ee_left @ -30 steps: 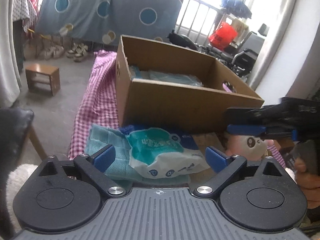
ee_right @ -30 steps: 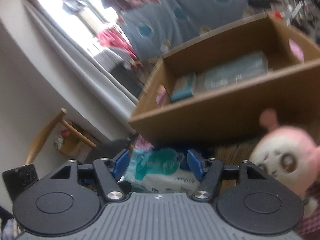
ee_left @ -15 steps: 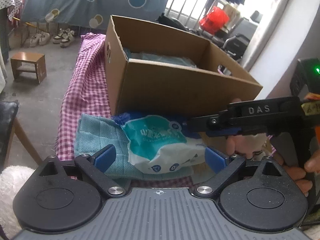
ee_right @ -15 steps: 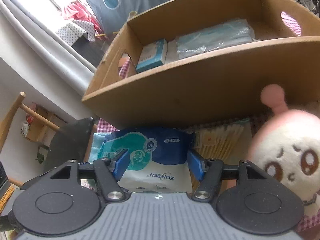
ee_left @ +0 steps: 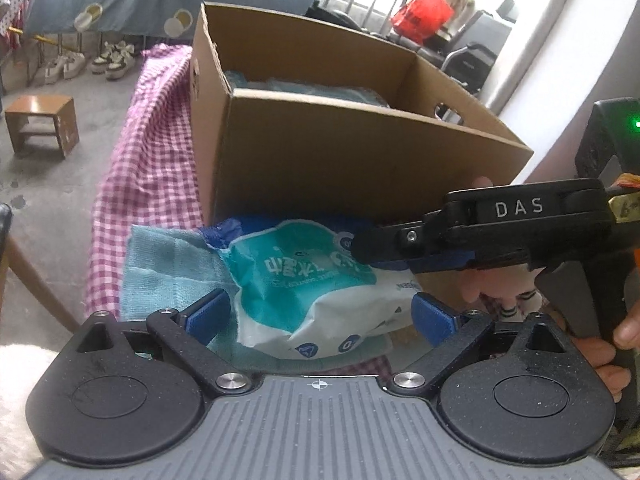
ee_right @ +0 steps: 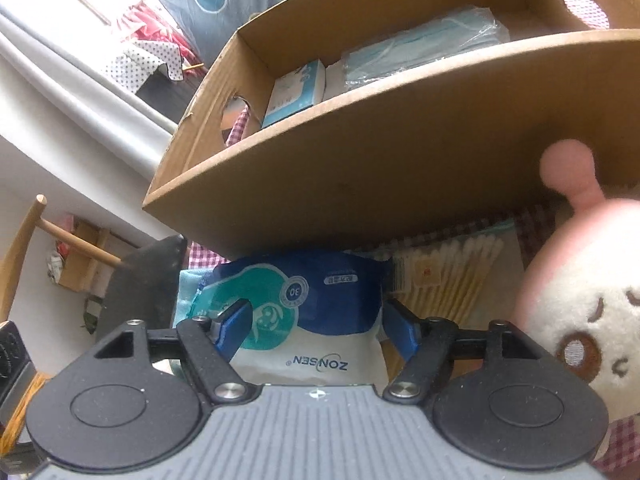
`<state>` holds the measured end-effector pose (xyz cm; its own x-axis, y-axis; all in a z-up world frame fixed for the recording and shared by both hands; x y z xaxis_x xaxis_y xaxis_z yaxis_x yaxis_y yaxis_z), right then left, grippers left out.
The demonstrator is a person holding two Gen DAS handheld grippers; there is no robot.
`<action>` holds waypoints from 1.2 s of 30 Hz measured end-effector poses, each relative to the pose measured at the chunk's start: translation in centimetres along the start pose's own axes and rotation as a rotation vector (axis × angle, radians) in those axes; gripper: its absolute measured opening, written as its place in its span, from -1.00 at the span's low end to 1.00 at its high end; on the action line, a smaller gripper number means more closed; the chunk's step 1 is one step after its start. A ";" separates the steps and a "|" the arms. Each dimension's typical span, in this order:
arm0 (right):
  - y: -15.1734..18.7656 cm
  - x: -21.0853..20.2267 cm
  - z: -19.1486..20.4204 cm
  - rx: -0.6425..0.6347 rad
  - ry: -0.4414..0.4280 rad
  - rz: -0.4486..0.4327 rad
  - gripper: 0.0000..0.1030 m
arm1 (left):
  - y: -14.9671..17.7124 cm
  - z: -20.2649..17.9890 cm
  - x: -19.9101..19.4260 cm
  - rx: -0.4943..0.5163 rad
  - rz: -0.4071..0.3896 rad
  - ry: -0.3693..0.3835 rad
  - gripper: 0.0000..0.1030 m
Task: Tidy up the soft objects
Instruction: 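Grasp the wipes pack with the right gripper and lift it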
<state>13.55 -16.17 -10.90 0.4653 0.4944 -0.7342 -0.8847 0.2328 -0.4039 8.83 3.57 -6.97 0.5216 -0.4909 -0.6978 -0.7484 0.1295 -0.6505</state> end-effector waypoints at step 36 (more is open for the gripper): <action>0.3 -6.5 4.8 -0.141 -0.216 -0.134 -0.10 | -2.9 -4.3 -8.2 0.053 -0.215 -0.097 0.94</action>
<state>10.15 -15.32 -3.68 0.5471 0.6379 -0.5419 -0.7962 0.1968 -0.5722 4.94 3.56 1.91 0.7059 -0.4270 -0.5652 -0.5943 0.0772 -0.8005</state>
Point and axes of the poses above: each gripper's, at about its wrist camera, not at the fingertips, and x roughly the way its jaws point, z to its left, y to its underside, the point moved 4 cm from there along x, roughly the way its jaws point, and after that the axes turned 4 degrees about x, right-handed, at the moved point
